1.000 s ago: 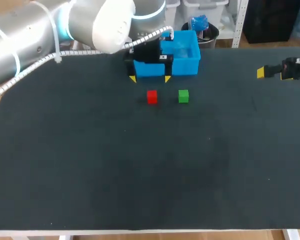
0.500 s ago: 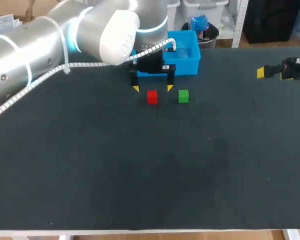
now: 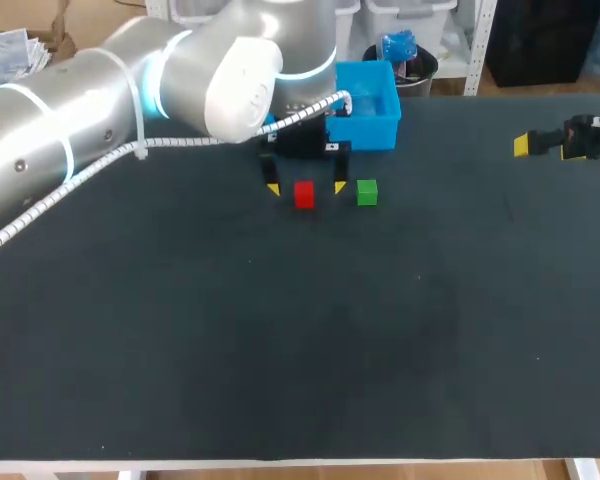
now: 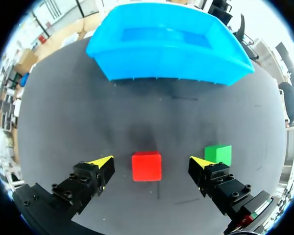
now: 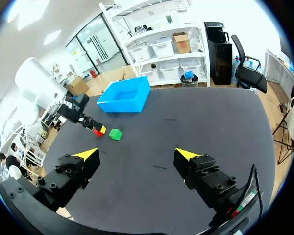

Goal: Use the left arm to pick the red cube and place it into the blue plastic box first, then use the right arm to grasp the green cube and put it into the same blue plastic box after the first action is fully finished.

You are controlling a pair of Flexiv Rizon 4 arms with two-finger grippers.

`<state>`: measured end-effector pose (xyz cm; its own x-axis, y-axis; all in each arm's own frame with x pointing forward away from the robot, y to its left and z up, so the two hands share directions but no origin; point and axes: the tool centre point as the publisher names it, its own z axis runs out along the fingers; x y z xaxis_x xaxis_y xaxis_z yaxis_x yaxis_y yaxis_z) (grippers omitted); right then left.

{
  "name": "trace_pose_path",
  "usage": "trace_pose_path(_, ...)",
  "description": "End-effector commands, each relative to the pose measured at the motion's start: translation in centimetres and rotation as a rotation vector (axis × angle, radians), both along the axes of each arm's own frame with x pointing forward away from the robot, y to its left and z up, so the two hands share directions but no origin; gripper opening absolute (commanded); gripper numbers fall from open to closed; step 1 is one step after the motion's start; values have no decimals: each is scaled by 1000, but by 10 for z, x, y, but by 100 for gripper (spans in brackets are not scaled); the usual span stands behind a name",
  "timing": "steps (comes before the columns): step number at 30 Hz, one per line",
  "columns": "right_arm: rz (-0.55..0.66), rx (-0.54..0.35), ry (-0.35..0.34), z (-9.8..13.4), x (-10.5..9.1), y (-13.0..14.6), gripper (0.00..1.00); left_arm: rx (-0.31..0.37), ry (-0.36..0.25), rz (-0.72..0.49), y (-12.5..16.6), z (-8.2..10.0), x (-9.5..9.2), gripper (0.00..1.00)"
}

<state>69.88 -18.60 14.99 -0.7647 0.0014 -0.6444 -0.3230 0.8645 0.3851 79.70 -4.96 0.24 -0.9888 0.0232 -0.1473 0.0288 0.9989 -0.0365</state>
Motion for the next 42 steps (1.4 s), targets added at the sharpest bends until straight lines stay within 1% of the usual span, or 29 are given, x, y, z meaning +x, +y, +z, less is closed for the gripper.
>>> trace_pose_path(1, -2, -3, 1, 0, 0, 1, 100, -1, 2, 7, 3, -3, -1, 100)
trace_pose_path(18, -2, -3, 1, 0, 0, 1, 100, 15, 29, 21, 10, -14, -3, 100)
trace_pose_path(19, -2, -3, 1, 0, 0, 1, 100, 15, 29, 22, 9, -14, -3, 93)
trace_pose_path(20, -2, -3, 1, 0, 0, 1, 100, 14, 29, 20, 8, -15, -3, 46)
trace_pose_path(21, -2, -3, 1, 0, 0, 1, 100, 14, 29, 20, 7, -15, -3, 14)
trace_pose_path(22, -2, -3, 1, 0, 0, 1, 100, 9, 23, 15, 7, -17, -2, 0)
trace_pose_path(29, -2, -3, 1, 0, 0, 1, 100, 17, 33, 2, 4, -20, -1, 0)
trace_pose_path(35, -2, -3, 1, 0, 0, 1, 100, 33, 36, -27, 2, -14, 1, 0)
trace_pose_path(40, -2, -3, 1, 0, 0, 1, 100, 47, 32, -38, 3, -2, 0, 0)
trace_pose_path(42, -2, -3, 1, 0, 0, 1, 100, 51, 24, -40, 5, 7, 0, 0)
